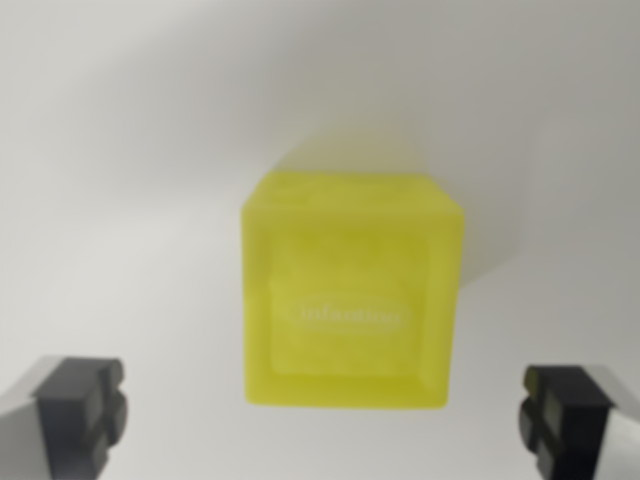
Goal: Pick yellow cube
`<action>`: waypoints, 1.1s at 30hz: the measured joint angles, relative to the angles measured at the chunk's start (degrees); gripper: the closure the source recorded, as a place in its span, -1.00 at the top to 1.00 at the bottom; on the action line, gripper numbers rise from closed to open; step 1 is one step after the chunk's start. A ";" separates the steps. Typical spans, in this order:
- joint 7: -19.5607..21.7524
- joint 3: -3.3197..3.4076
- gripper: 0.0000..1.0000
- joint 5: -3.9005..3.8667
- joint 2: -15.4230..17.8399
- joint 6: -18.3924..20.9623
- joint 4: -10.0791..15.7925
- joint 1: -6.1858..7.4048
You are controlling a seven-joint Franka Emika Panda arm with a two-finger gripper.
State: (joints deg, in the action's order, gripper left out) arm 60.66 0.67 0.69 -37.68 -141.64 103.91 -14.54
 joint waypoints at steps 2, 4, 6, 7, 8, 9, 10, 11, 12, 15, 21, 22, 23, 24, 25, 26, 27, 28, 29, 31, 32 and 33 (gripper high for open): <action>0.21 0.00 1.00 0.01 -0.52 -0.14 -0.34 -0.12; 0.41 0.00 1.00 0.01 -1.03 -0.30 -0.68 -0.25; 0.48 -0.01 1.00 0.01 -1.50 -0.53 -0.90 -0.37; 0.48 -0.01 1.00 0.01 -1.70 -0.66 -0.97 -0.40; 0.49 -0.01 1.00 0.01 -1.91 -0.80 -1.04 -0.41; 0.50 -0.01 1.00 0.01 -2.10 -0.93 -1.11 -0.42; 0.52 -0.01 1.00 0.01 -2.31 -1.07 -1.18 -0.42; 0.53 -0.01 1.00 0.01 -2.51 -1.20 -1.24 -0.42; 0.55 -0.01 1.00 0.01 -2.72 -1.33 -1.31 -0.42; 0.59 -0.01 1.00 0.02 -3.34 -1.73 -1.52 -0.43; 0.67 -0.01 1.00 0.04 -4.59 -2.51 -1.96 -0.44; 0.68 -0.01 1.00 0.04 -4.81 -2.64 -2.05 -0.45; 0.70 -0.01 1.00 0.05 -5.01 -2.77 -2.13 -0.45; 0.71 -0.01 1.00 0.05 -5.21 -2.89 -2.22 -0.45; 0.72 -0.01 1.00 0.05 -5.43 -3.02 -2.31 -0.45; 0.74 -0.01 1.00 0.06 -5.64 -3.14 -2.39 -0.45; 0.75 -0.01 1.00 0.06 -5.86 -3.26 -2.48 -0.46; 0.77 -0.01 1.00 0.07 -6.07 -3.38 -2.56 -0.46; 0.78 -0.01 1.00 0.07 -6.29 -3.51 -2.65 -0.47; 0.81 -0.01 1.00 0.08 -6.71 -3.75 -2.84 -0.47; 0.82 -0.01 1.00 0.08 -6.92 -3.87 -2.94 -0.47; 0.83 -0.01 1.00 0.09 -7.14 -3.98 -3.03 -0.47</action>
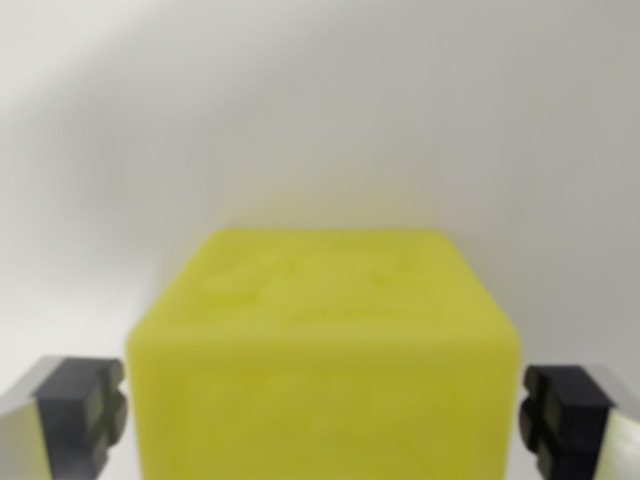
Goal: Pick yellow cube
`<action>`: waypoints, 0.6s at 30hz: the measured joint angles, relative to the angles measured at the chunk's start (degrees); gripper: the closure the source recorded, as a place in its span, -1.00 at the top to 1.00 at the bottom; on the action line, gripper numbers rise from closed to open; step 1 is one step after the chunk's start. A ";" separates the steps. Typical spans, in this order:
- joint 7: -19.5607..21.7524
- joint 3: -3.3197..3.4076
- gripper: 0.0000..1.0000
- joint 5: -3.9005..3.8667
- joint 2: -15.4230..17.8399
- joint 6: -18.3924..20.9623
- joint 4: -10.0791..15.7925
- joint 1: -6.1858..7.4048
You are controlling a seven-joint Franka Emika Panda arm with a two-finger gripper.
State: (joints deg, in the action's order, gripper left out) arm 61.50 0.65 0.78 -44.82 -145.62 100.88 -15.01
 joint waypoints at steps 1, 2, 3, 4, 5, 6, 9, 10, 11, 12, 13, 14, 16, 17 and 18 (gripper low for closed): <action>0.01 0.00 1.00 0.00 -0.22 -0.11 -0.09 -0.01; 0.03 0.00 1.00 0.01 -0.41 -0.21 -0.17 -0.01; 0.04 0.00 1.00 0.01 -0.56 -0.29 -0.25 -0.01; 0.06 0.00 1.00 0.01 -0.67 -0.35 -0.30 -0.01; 0.07 0.00 1.00 0.01 -0.73 -0.38 -0.34 -0.01; 0.09 0.00 1.00 0.01 -0.76 -0.39 -0.37 -0.01; 0.11 0.00 1.00 0.02 -0.79 -0.39 -0.40 -0.02; 0.11 0.00 1.00 0.02 -0.79 -0.39 -0.40 -0.03; 0.11 0.00 1.00 0.02 -0.79 -0.39 -0.40 -0.03; 0.12 0.00 -1.00 0.02 -0.79 -0.39 -0.40 -0.03; 0.11 0.00 -1.00 0.02 -0.78 -0.39 -0.40 -0.03; 0.11 0.00 -1.00 0.02 -0.76 -0.38 -0.39 -0.03; 0.11 0.00 -1.00 0.02 -0.62 -0.29 -0.33 -0.03; 0.12 0.00 -1.00 0.02 -0.48 -0.20 -0.27 -0.03; 0.12 0.00 -1.00 0.02 -0.30 -0.09 -0.20 -0.03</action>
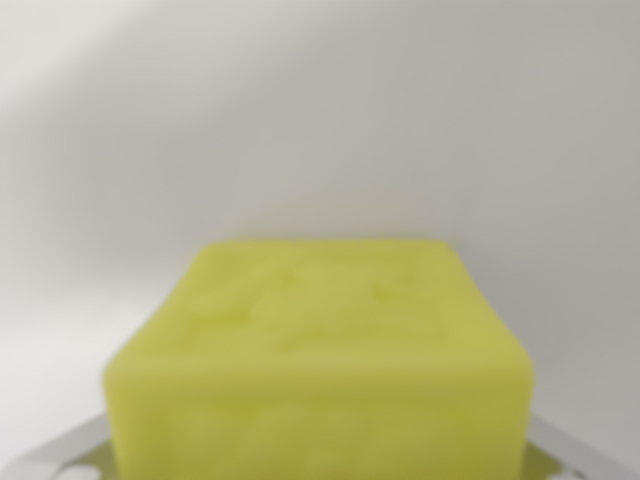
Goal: Pick yellow cube
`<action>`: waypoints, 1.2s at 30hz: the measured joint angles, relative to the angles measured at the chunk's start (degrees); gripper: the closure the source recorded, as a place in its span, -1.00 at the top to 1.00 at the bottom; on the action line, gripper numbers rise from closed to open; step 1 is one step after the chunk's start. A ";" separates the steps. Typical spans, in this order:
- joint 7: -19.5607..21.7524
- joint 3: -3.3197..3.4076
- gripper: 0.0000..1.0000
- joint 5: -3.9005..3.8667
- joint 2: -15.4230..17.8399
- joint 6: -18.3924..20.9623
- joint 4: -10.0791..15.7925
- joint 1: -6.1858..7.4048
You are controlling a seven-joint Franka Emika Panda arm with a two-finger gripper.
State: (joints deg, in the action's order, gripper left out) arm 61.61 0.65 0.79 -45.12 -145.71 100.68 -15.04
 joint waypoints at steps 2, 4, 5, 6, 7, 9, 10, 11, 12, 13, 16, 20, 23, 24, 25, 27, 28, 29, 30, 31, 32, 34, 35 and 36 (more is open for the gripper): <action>0.01 0.00 -1.00 0.00 0.41 0.25 0.15 0.00; 0.01 0.00 -1.00 0.00 0.83 0.51 0.30 0.00; 0.02 0.00 -1.00 0.00 1.04 0.64 0.38 0.00; 0.02 0.00 -1.00 0.00 1.25 0.78 0.46 0.00; 0.02 0.00 -1.00 0.00 1.46 0.91 0.53 0.00; 0.03 0.00 -1.00 -0.01 1.87 1.18 0.68 0.00; 0.03 0.00 -1.00 -0.02 2.07 1.32 0.75 0.00; 0.04 0.00 -1.00 -0.02 2.26 1.45 0.82 0.00; 0.04 0.00 -1.00 -0.02 2.47 1.59 0.88 0.00; 0.04 0.00 -1.00 -0.03 2.68 1.72 0.95 0.00; 0.05 0.00 -1.00 -0.04 3.29 2.13 1.14 0.00; 0.07 0.00 -1.00 -0.06 4.08 2.70 1.37 0.00; 0.07 0.00 -1.00 -0.07 4.68 3.13 1.52 0.00; 0.08 0.00 -1.00 -0.07 4.87 3.27 1.57 0.00; 0.08 0.00 -1.00 -0.08 5.06 3.43 1.63 -0.01; 0.09 0.00 -1.00 -0.08 5.44 3.72 1.72 -0.01; 0.09 0.00 -1.00 -0.09 5.65 3.87 1.77 -0.01; 0.09 0.00 -1.00 -0.09 5.85 4.01 1.81 -0.01; 0.10 0.00 -1.00 -0.09 6.04 4.16 1.86 -0.01; 0.10 0.00 -1.00 -0.10 6.23 4.30 1.90 -0.01; 0.10 0.00 -1.00 -0.11 6.42 4.46 1.95 -0.01; 0.11 0.00 -1.00 -0.11 6.78 4.76 2.03 -0.01; 0.11 0.00 -1.00 -0.12 6.98 4.92 2.07 -0.01; 0.11 0.00 -1.00 -0.12 7.17 5.07 2.10 -0.01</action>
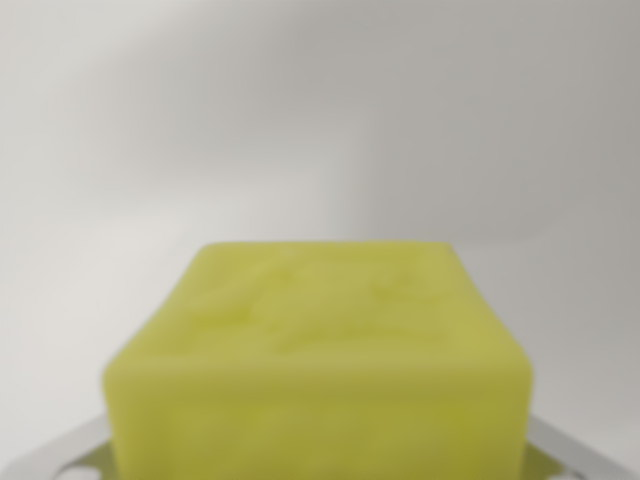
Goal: Pick yellow cube
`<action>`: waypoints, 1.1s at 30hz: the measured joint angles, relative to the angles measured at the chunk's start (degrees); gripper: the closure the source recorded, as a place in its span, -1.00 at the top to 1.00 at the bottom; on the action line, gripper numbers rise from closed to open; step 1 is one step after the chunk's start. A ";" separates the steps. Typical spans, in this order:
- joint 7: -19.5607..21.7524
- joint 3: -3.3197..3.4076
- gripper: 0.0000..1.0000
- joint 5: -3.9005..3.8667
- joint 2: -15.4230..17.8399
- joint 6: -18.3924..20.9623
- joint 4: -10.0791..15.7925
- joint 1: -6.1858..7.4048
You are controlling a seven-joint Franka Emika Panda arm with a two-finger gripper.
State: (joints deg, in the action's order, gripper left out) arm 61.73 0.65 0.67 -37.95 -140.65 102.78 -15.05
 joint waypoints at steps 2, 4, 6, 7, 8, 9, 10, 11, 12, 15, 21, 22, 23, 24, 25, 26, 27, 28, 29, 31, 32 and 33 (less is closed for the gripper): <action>0.01 0.00 -1.00 -0.01 0.38 0.31 0.06 0.00; 0.01 0.00 -1.00 -0.02 0.75 0.62 0.13 0.00; 0.02 0.00 -1.00 -0.03 1.11 0.94 0.19 0.00; 0.02 0.00 -1.00 -0.03 1.29 1.09 0.22 0.00; 0.02 0.00 -1.00 -0.03 1.48 1.24 0.24 0.00; 0.03 0.00 -1.00 -0.04 1.67 1.39 0.27 0.00; 0.03 0.00 -1.00 -0.04 1.85 1.55 0.29 0.00; 0.03 0.00 -1.00 -0.05 2.03 1.72 0.31 0.00; 0.03 0.00 -1.00 -0.05 2.21 1.88 0.33 0.00; 0.04 0.00 -1.00 -0.06 2.74 2.36 0.39 0.00; 0.06 0.00 -1.00 -0.09 3.80 3.34 0.47 -0.01; 0.06 0.00 -1.00 -0.09 3.96 3.51 0.48 -0.01; 0.06 0.00 -1.00 -0.09 4.13 3.67 0.48 -0.01; 0.06 0.00 -1.00 -0.10 4.31 3.83 0.49 -0.01; 0.07 0.00 -1.00 -0.10 4.49 4.00 0.49 -0.01; 0.07 0.00 -1.00 -0.11 4.67 4.18 0.49 -0.01; 0.07 0.00 -1.00 -0.11 4.83 4.34 0.49 -0.01; 0.07 0.00 -1.00 -0.11 5.00 4.51 0.49 -0.01; 0.07 0.00 -1.00 -0.12 5.17 4.68 0.49 -0.01; 0.08 0.00 -1.00 -0.12 5.49 5.03 0.49 -0.01; 0.08 0.00 -1.00 -0.13 5.66 5.20 0.49 -0.01; 0.08 0.00 -1.00 -0.13 5.83 5.37 0.49 -0.01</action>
State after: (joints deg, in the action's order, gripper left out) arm 61.81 0.65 0.54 -32.12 -135.28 103.26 -15.06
